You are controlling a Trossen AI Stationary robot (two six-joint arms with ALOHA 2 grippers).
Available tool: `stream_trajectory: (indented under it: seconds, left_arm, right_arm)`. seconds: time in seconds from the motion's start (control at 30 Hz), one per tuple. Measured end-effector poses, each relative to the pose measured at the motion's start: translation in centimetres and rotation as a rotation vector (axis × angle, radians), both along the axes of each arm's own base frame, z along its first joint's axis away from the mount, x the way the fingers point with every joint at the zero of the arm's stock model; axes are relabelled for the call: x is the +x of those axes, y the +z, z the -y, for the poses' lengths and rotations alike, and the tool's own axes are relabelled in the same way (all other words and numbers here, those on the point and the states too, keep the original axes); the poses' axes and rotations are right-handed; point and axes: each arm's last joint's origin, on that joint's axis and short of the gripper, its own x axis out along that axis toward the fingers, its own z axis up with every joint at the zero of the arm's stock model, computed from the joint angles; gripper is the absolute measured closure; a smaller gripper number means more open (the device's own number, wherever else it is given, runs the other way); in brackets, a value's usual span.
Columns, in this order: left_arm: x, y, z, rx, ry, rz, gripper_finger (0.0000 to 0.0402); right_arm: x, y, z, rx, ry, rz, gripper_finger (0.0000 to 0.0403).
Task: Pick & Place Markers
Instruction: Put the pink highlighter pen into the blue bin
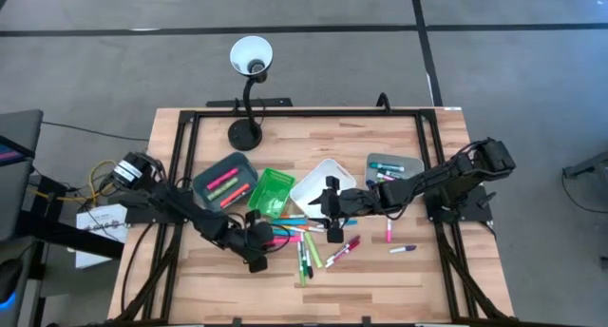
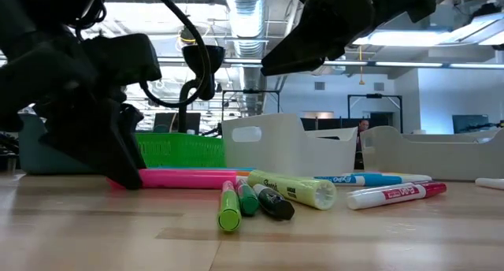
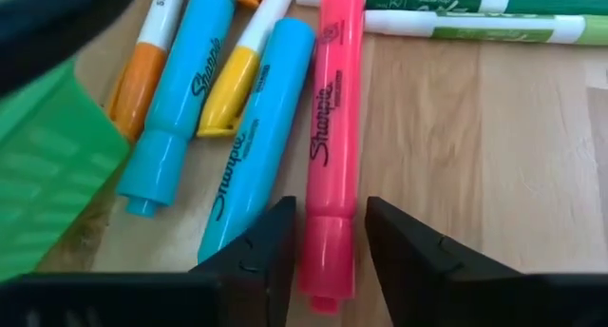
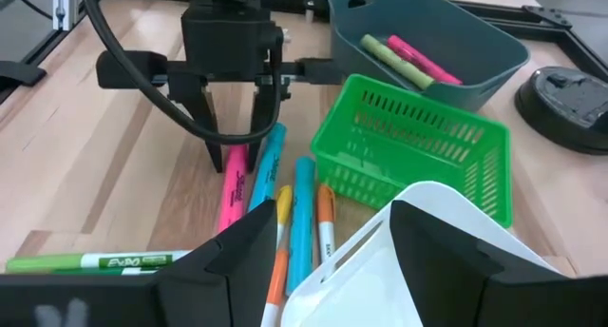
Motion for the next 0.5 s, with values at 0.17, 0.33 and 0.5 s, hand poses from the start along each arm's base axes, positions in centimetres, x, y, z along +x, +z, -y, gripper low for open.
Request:
stream_trajectory:
  seconds: [0.17, 0.33, 0.5]
  left_arm:
    - [-0.1, 0.6, 0.0, -0.052, 0.034, 0.018, 0.0332]
    - [-0.6, 4.1, 0.5, -0.141, 0.004, 0.125, 0.0341]
    - [-2.4, 8.8, 0.8, -0.190, -0.002, 0.294, 0.0341]
  right_arm:
    - [0.0, 0.0, 0.0, -0.007, 0.005, 0.000, 0.0209]
    - [-0.1, 0.3, 0.0, -0.064, 0.038, 0.008, 0.0210]
    - [-0.7, 1.9, 0.1, -0.103, 0.065, 0.059, 0.0217]
